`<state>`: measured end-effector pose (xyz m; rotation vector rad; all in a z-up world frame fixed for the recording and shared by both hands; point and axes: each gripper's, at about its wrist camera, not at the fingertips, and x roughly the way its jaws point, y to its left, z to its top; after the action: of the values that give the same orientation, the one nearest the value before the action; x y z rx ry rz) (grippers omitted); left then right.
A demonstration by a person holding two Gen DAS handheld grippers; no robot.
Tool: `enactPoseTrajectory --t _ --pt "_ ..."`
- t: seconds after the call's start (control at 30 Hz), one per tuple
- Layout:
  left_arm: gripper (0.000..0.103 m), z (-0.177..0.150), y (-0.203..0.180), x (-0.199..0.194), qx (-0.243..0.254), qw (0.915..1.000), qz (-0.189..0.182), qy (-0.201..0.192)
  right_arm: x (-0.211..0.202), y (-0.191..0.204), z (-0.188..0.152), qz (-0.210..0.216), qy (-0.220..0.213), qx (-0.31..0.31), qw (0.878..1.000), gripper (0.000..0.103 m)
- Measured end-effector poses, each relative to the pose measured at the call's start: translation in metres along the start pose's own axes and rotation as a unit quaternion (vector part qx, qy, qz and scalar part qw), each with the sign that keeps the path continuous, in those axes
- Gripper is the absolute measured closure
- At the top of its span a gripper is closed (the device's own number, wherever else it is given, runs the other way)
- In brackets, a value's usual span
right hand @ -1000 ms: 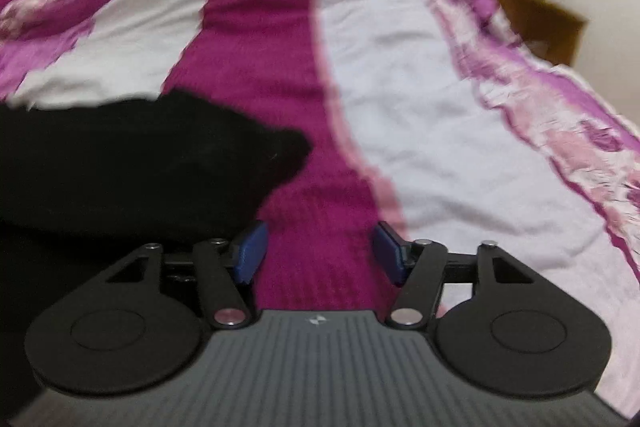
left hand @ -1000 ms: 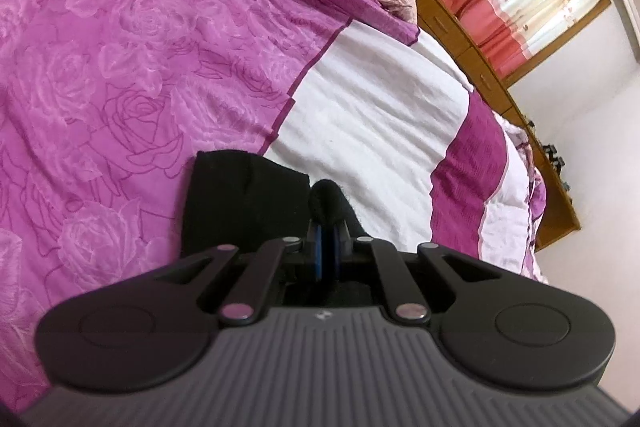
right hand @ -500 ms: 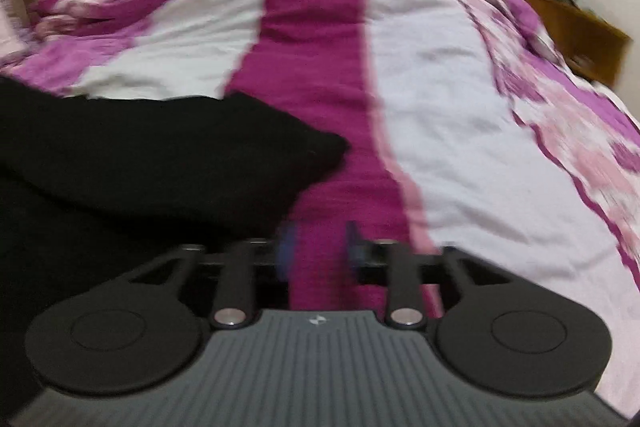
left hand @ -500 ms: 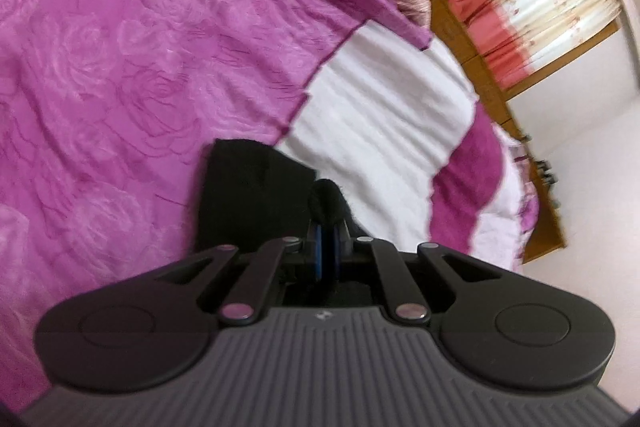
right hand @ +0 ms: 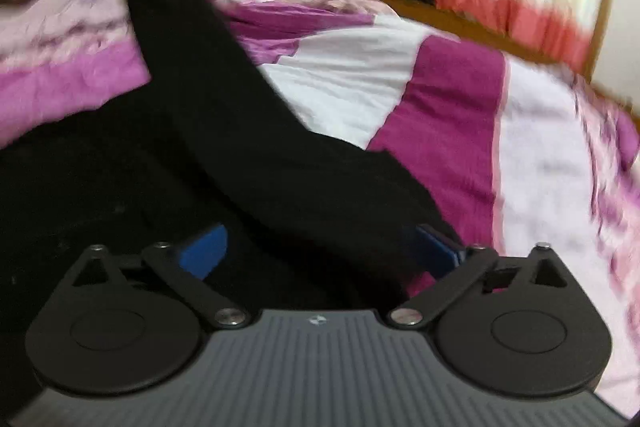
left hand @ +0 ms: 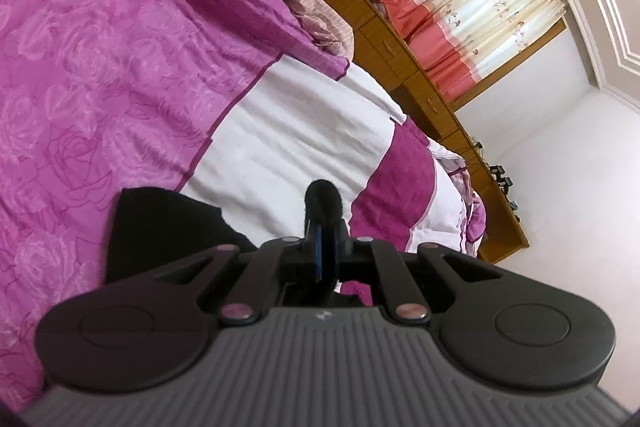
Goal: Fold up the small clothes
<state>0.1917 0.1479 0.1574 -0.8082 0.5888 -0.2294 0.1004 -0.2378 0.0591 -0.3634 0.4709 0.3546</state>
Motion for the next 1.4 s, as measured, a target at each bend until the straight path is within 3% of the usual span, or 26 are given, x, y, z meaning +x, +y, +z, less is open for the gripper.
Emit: enactPoseTrajectory --t 0.07,0.17,0.2,0.27,0.33,0.43,0.5,0.7,0.8,0.97,1.07,1.2,1.27,1.33,1.4 --pt "0.095 0.000 -0.004 -0.002 0.002 1.0000 -0.002 0.000 0.017 0.018 -0.004 -0.100 0.017 -0.065 0.993 0.000" --pt "0.095 0.000 -0.004 -0.009 0.003 1.0000 -0.006 -0.003 0.056 0.025 -0.019 -0.256 0.038 -0.143 0.955 0.001" --pt "0.095 0.000 -0.002 -0.012 0.000 1.0000 -0.007 -0.006 0.061 0.019 -0.021 -0.281 0.039 -0.126 0.951 0.001" --pt "0.095 -0.002 0.004 -0.017 -0.006 0.9999 -0.007 -0.009 0.060 -0.005 -0.020 -0.298 0.043 -0.036 0.953 0.002" --pt "0.095 -0.006 0.014 -0.018 -0.017 0.9998 -0.003 -0.008 0.055 -0.022 -0.020 -0.312 0.043 0.009 0.949 0.006" --pt "0.095 -0.020 0.036 -0.014 -0.033 0.9994 0.001 -0.003 0.049 -0.032 -0.017 -0.309 0.031 0.043 0.950 0.018" --pt "0.095 -0.034 0.053 -0.004 -0.028 0.9991 0.030 0.007 0.049 -0.033 -0.016 -0.292 0.043 0.054 0.954 0.024" --pt "0.095 -0.058 0.121 0.022 -0.066 0.9898 0.117 0.045 0.056 -0.028 -0.026 -0.263 0.075 0.061 0.960 0.025" --pt "0.095 -0.060 0.135 0.024 -0.067 0.9888 0.124 0.051 0.049 -0.032 -0.030 -0.241 0.092 0.092 0.962 0.021" --pt "0.095 -0.061 0.111 0.022 0.032 0.9850 0.163 0.045 0.033 -0.045 -0.032 -0.174 0.123 0.170 0.962 0.013" --pt "0.095 -0.065 0.110 0.018 0.037 0.9835 0.171 0.045 0.018 -0.062 -0.034 -0.126 0.112 0.250 0.953 0.010" --pt "0.095 -0.066 0.110 0.017 0.063 0.9775 0.197 0.042 0.008 -0.080 -0.035 -0.095 0.088 0.323 0.937 0.007" --pt "0.096 -0.066 0.106 0.017 0.095 0.9722 0.212 0.027 0.009 -0.078 -0.032 -0.096 0.098 0.315 0.939 0.007" --pt "0.096 -0.068 0.101 0.021 0.140 0.9663 0.216 0.005 0.010 -0.066 -0.028 -0.129 0.107 0.271 0.948 0.007" --pt "0.095 -0.068 0.099 0.023 0.169 0.9530 0.250 -0.023 0.006 -0.058 -0.022 -0.163 0.086 0.259 0.948 0.007"
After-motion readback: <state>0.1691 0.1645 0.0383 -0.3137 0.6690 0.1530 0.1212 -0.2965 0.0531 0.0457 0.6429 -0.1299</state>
